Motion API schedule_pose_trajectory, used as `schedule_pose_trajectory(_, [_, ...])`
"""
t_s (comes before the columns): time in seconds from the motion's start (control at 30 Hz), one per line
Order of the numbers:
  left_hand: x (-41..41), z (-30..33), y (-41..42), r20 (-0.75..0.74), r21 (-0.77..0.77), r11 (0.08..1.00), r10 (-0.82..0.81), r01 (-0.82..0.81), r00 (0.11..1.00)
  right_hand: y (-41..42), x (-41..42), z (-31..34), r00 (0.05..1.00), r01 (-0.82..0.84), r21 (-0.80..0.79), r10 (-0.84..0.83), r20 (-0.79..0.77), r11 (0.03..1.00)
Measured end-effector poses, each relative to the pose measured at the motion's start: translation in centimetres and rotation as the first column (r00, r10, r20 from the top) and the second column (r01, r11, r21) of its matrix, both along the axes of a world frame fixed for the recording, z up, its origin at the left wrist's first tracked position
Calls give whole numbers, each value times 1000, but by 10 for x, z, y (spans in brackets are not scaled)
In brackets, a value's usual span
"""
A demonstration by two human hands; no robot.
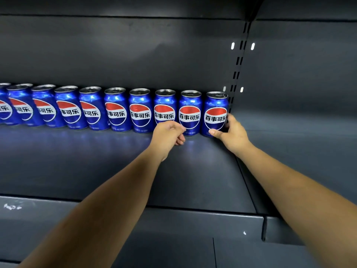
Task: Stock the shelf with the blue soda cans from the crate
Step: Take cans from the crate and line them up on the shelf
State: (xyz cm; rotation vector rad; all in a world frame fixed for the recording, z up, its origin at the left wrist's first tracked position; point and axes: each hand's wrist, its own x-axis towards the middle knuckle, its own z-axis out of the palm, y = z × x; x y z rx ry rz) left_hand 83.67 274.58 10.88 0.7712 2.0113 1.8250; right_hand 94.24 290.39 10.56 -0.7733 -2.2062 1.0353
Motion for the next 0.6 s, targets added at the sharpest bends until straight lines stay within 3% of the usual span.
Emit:
schedule_pose_trajectory(0.23, [-3,-1,2,15,0,1000,13,-13,1000,-6,3,4,996,66,-75,-70,-57,995])
schedule_pose_trajectory(0.37, [0,-1,-1,14,16,1000,20,-20,1000,-13,8,8,994,108,-68,-108,-3,992])
schedule_pose_trajectory(0.5, [12,4,-17,-205,-99,992,56,-78,977,-36,24,14,924,175,205,-233,302,963])
schedule_pose_trajectory(0.6, [29,8,-39,-408,-238,968,-26,-79,913,-69,39,22,866,111,358,-267,424,927])
